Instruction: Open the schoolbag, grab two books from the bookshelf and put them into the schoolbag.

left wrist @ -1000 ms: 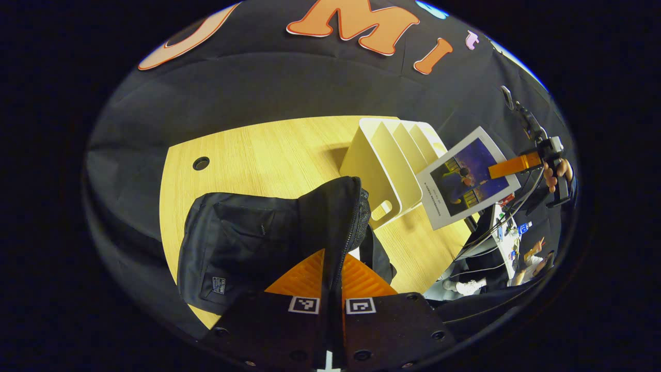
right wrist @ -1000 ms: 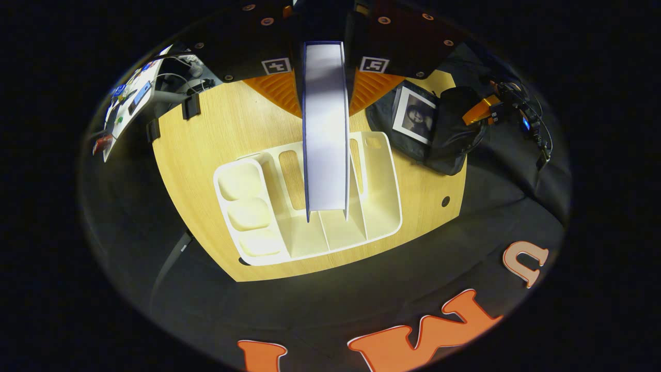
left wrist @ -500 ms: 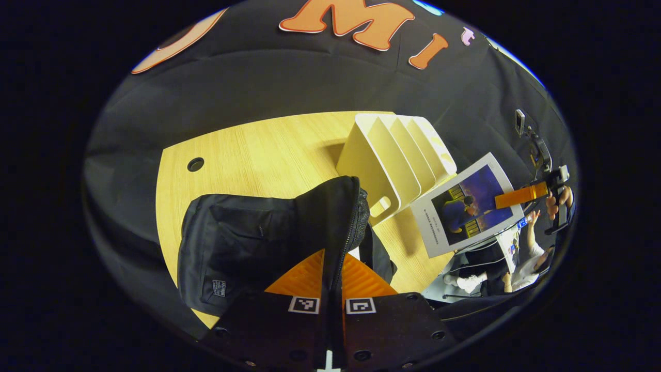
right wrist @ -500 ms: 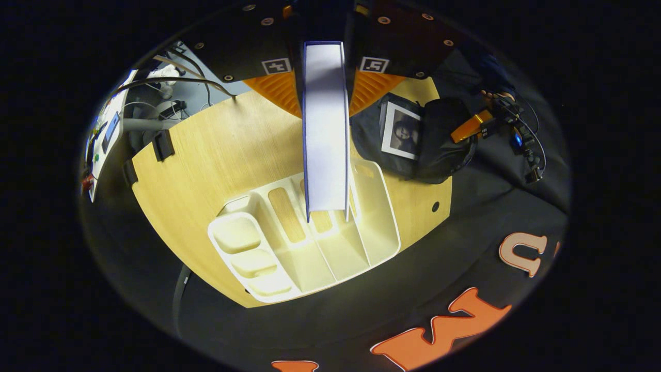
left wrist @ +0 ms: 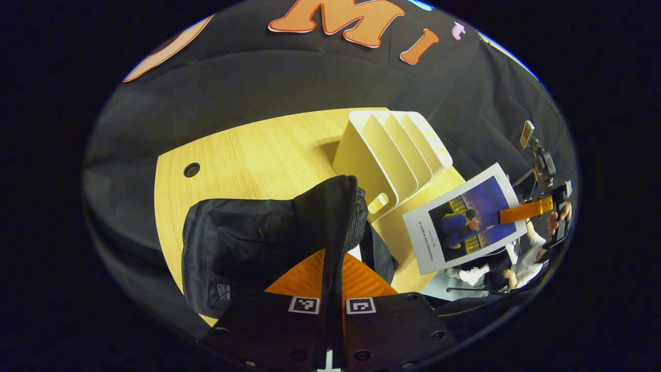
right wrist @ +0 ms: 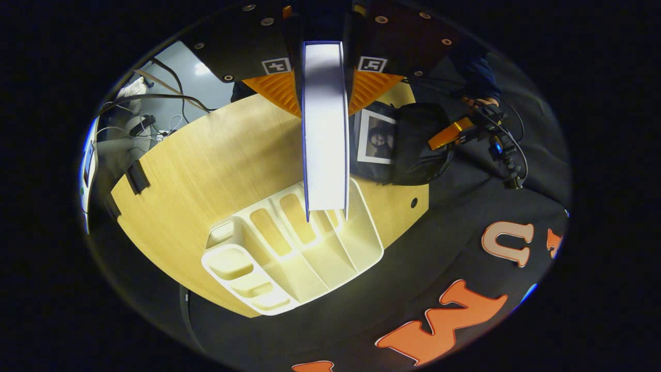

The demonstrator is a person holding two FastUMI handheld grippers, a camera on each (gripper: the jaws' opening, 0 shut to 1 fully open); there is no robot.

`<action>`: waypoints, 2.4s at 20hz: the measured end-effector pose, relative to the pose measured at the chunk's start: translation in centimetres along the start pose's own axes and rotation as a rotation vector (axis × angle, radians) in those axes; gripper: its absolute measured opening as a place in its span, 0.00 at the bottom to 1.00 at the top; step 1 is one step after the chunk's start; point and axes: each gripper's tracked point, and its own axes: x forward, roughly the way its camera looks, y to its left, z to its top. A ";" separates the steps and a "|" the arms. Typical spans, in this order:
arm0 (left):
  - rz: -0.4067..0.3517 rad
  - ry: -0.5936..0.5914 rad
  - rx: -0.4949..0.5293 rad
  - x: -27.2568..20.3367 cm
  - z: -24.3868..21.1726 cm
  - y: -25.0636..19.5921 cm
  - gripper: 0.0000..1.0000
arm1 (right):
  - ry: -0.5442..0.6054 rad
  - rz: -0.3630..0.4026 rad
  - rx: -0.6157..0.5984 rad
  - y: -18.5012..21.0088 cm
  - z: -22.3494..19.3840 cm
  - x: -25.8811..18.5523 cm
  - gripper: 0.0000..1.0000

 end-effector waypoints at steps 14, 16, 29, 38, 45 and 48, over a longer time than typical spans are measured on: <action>-0.003 -0.053 -0.033 -1.6 0.6 0.4 0.05 | 0.001 0.290 0.020 8.5 -2.1 8.1 0.32; -0.001 -0.063 -0.038 -1.8 0.6 0.5 0.05 | 0.009 0.304 0.024 9.0 -2.2 9.6 0.32; -0.022 -0.096 -0.054 -2.6 0.6 0.0 0.05 | 0.009 0.443 0.111 13.1 -2.8 18.1 0.32; -0.035 -0.115 -0.039 -3.1 1.1 -1.5 0.05 | -0.104 0.487 0.176 14.2 -1.2 21.3 0.31; -0.040 -0.105 -0.035 -2.5 0.6 -2.7 0.04 | -0.133 0.538 0.207 15.5 -2.8 23.3 0.32; -0.044 -0.094 -0.033 -2.2 0.3 -3.4 0.05 | -0.135 0.543 0.207 16.0 -3.4 24.3 0.32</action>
